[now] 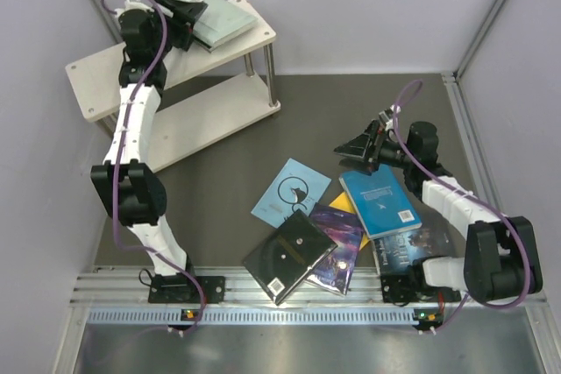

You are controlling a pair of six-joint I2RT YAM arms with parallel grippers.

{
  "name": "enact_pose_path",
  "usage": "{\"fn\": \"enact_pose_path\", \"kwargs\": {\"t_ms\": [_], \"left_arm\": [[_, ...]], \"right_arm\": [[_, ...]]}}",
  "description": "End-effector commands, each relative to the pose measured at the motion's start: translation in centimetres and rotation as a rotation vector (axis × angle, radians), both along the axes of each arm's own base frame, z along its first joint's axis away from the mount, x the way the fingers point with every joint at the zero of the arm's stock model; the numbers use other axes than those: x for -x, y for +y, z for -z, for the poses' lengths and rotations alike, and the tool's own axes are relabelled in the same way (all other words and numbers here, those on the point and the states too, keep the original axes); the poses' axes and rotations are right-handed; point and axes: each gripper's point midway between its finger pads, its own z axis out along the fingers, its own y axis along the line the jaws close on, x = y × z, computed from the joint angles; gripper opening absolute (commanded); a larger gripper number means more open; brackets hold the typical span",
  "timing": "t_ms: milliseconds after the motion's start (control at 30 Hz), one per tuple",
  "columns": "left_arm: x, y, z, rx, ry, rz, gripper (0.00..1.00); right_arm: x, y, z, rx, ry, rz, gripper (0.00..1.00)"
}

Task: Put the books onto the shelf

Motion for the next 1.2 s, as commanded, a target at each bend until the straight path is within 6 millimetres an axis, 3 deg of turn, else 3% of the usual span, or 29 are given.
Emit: {"fn": "enact_pose_path", "kwargs": {"t_ms": [0,200,433,567,700,833,967,1100,1133,1167], "left_arm": [[-1.0,0.8,2.4,-0.119,0.096,-0.01,0.76],[-0.1,1.3,4.4,-0.222,0.194,-0.012,0.96],[2.1,3.9,5.5,-0.398,0.322,-0.113,0.98],[3.5,5.1,5.4,-0.46,0.356,-0.158,0.98],[5.4,5.8,4.0,-0.506,0.348,-0.193,0.99],[8.0,4.9,1.8,-0.522,0.296,-0.175,0.99],[12.1,3.3,0.0,-0.555,0.25,-0.156,0.99],[16.5,-1.1,1.9,-0.603,0.245,-0.064,0.99],[17.3,-1.9,4.8,-0.616,0.299,-0.026,0.99],[18.9,-2.8,4.7,-0.622,0.281,-0.017,0.99]], "right_arm": [[-0.7,-0.3,-0.3,0.004,-0.063,0.008,0.95],[-0.8,-0.2,0.1,0.004,-0.05,0.007,0.94],[-0.7,-0.3,0.6,0.009,-0.042,0.007,0.94],[-0.8,-0.3,0.9,0.01,-0.035,0.009,0.94],[-0.8,-0.3,1.2,0.017,-0.04,0.016,0.94],[-0.9,-0.3,1.4,0.046,-0.065,0.02,0.94],[-1.4,0.2,2.8,0.124,-0.056,0.027,0.94],[-2.2,1.7,3.7,0.157,-0.046,0.001,0.94],[-2.5,2.0,4.4,0.17,-0.03,-0.004,0.94],[-2.9,2.2,4.5,0.192,-0.02,0.004,0.94]]}}
